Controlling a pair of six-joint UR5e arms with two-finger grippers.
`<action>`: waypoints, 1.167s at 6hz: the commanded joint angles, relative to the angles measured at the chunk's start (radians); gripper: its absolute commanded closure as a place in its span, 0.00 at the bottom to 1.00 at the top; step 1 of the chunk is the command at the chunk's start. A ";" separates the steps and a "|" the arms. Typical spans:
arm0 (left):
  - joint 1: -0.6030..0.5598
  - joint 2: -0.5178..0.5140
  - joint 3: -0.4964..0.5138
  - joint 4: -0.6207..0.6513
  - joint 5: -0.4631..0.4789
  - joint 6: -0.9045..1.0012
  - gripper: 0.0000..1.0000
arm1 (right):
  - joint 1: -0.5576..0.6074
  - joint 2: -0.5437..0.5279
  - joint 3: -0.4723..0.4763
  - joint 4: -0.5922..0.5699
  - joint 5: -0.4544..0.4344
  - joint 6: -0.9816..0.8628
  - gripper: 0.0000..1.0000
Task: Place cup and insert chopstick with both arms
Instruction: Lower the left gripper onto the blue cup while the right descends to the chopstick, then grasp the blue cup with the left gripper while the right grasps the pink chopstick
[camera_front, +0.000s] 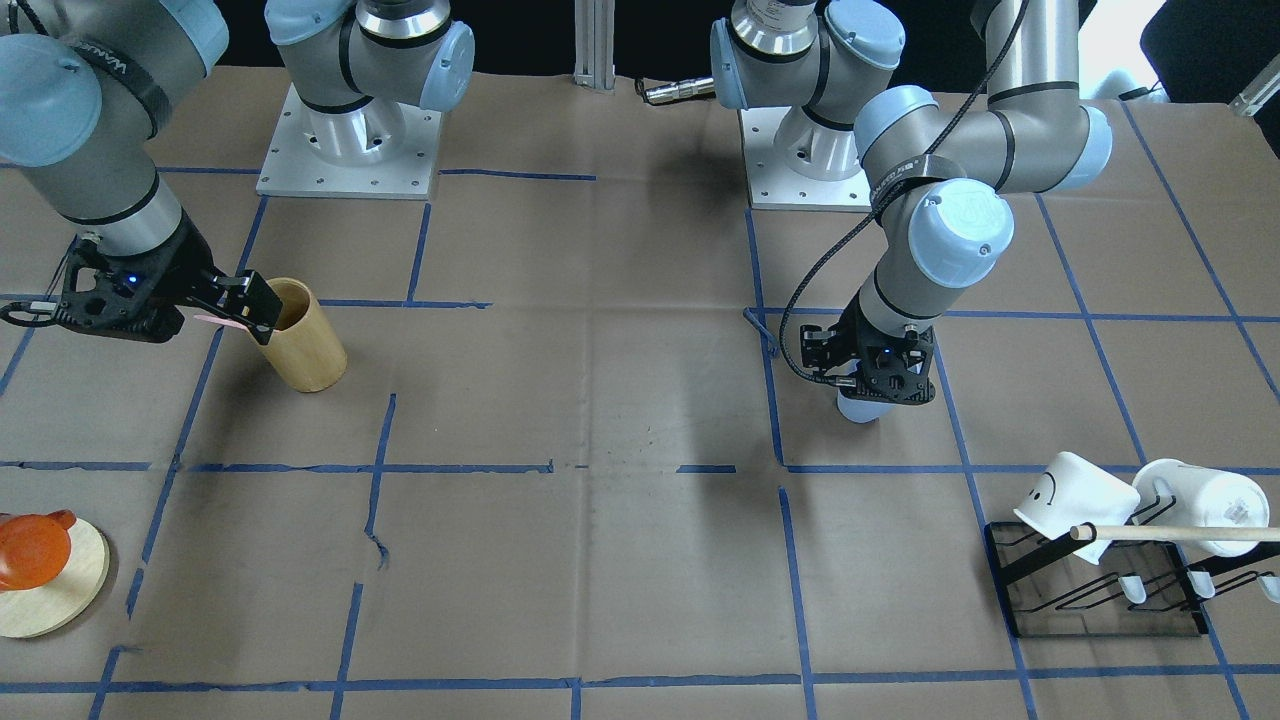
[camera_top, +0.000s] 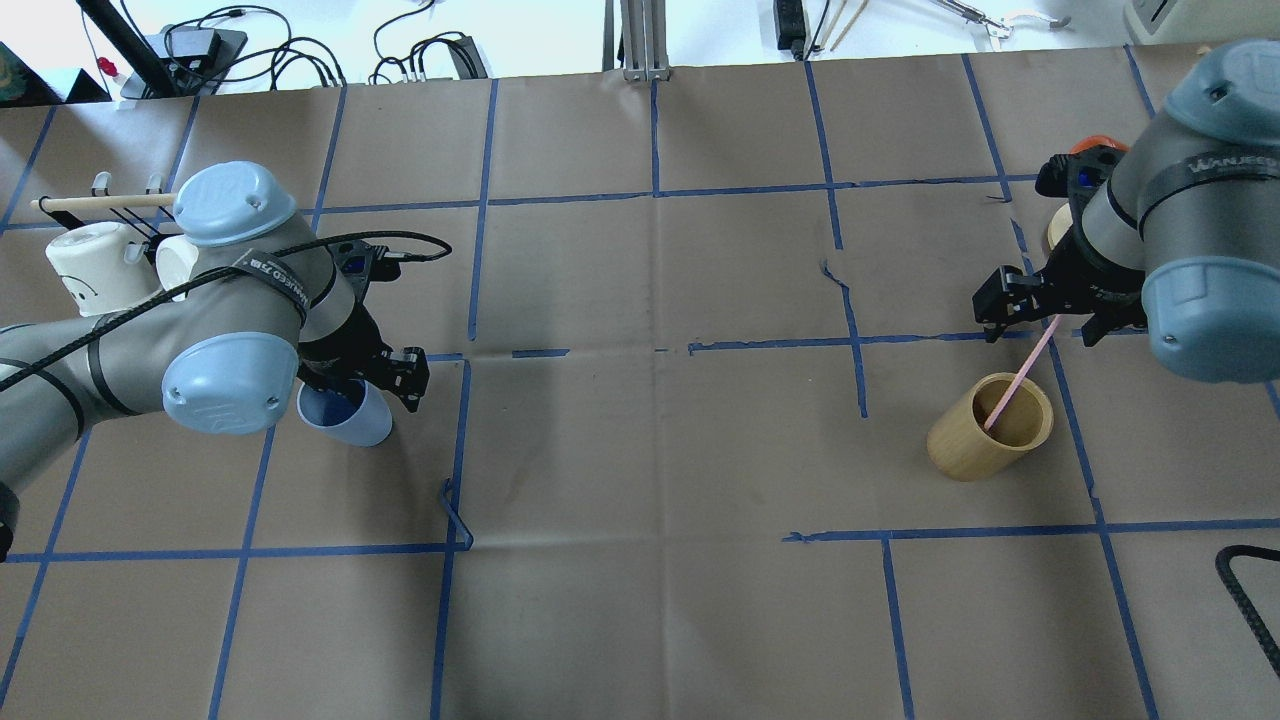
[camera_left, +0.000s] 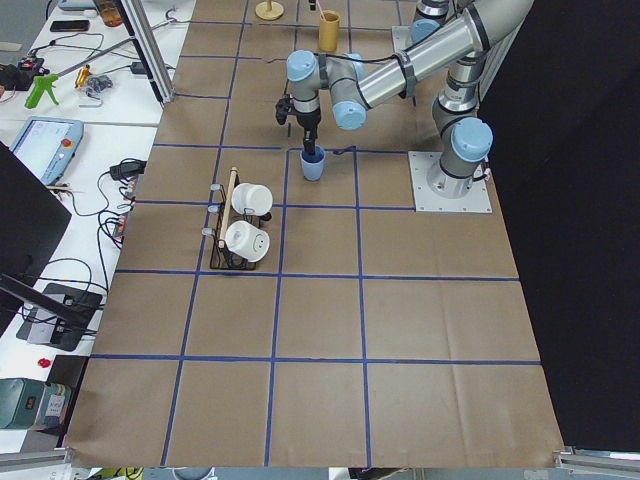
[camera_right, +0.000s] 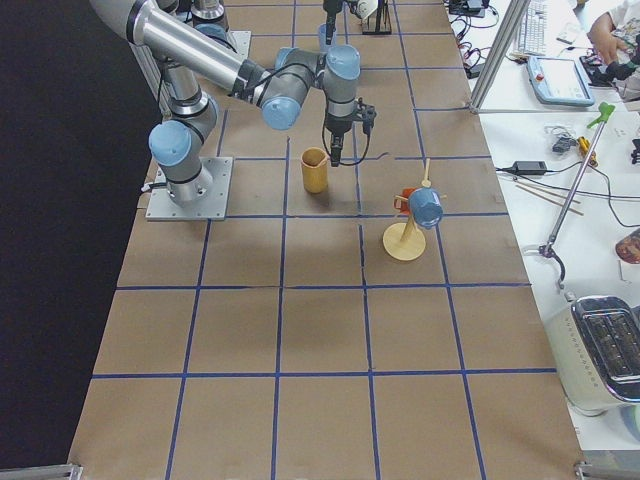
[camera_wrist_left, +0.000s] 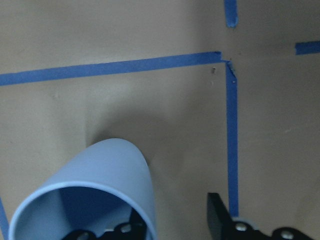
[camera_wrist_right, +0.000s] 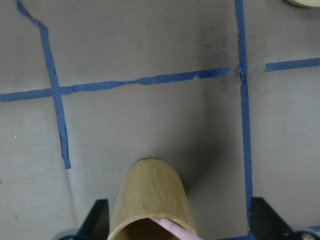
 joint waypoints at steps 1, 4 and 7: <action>0.000 0.001 0.006 0.004 0.001 -0.004 0.97 | 0.001 -0.014 0.003 0.014 0.000 0.000 0.10; -0.133 0.001 0.142 -0.050 -0.040 -0.258 0.98 | 0.001 -0.020 0.000 0.018 -0.001 0.001 0.83; -0.457 -0.188 0.378 0.014 -0.031 -0.739 0.98 | 0.001 -0.046 -0.026 0.031 0.000 0.000 0.92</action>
